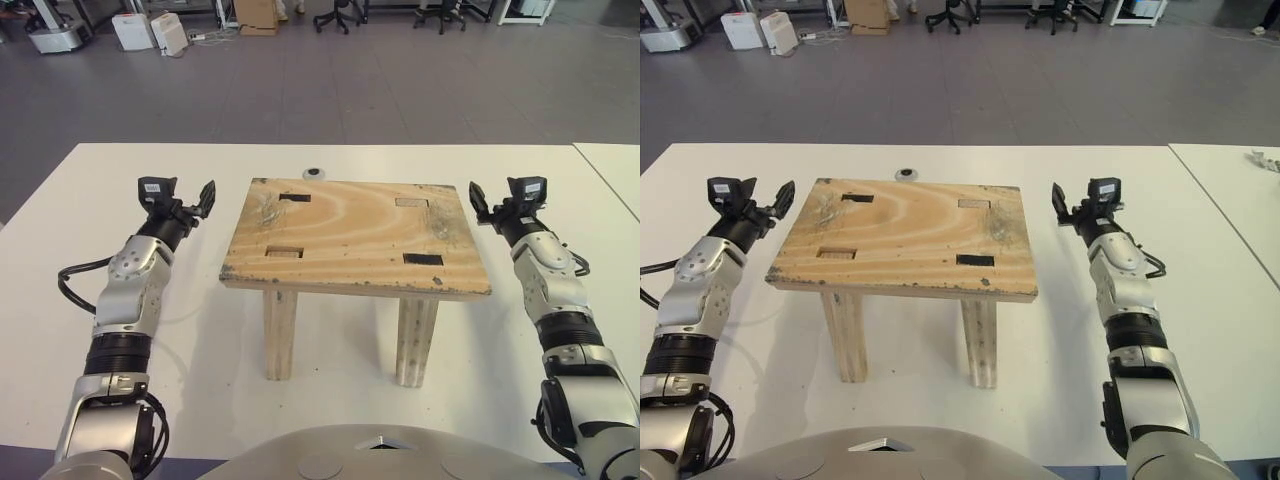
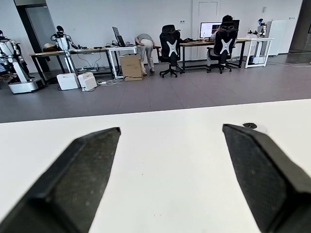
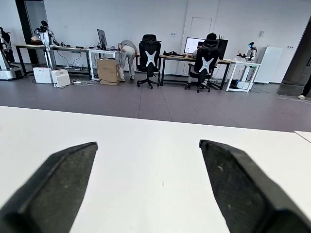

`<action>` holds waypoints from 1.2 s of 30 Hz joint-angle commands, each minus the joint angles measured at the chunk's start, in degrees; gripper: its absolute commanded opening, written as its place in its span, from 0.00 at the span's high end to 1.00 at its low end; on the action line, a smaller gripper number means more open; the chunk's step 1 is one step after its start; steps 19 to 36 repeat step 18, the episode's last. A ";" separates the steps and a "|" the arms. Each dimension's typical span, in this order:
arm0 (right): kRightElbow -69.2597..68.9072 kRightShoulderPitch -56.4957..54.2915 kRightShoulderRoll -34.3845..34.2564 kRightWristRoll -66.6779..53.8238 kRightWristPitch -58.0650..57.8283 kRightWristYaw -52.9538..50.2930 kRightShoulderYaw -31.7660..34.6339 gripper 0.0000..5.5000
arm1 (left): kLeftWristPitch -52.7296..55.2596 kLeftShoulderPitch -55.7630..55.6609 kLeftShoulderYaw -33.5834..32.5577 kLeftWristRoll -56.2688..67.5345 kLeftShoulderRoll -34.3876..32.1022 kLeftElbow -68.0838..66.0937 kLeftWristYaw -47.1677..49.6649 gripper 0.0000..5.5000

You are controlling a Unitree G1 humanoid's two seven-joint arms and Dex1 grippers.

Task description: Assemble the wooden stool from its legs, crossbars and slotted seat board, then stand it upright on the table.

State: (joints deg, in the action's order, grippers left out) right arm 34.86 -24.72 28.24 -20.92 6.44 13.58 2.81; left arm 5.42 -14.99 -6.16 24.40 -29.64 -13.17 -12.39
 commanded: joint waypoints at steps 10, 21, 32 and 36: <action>5.78 -3.16 -2.99 6.42 5.12 -0.09 6.19 0.29 | -0.51 -2.76 -3.29 -6.70 1.97 -1.61 -1.75 0.30; 7.79 -4.64 -3.66 8.08 6.18 -0.41 8.14 0.29 | -1.44 -5.23 -4.28 -8.50 2.72 -5.06 -2.75 0.30; 7.79 -4.64 -3.66 8.08 6.18 -0.41 8.14 0.29 | -1.44 -5.23 -4.28 -8.50 2.72 -5.06 -2.75 0.30; 7.79 -4.64 -3.66 8.08 6.18 -0.41 8.14 0.29 | -1.44 -5.23 -4.28 -8.50 2.72 -5.06 -2.75 0.30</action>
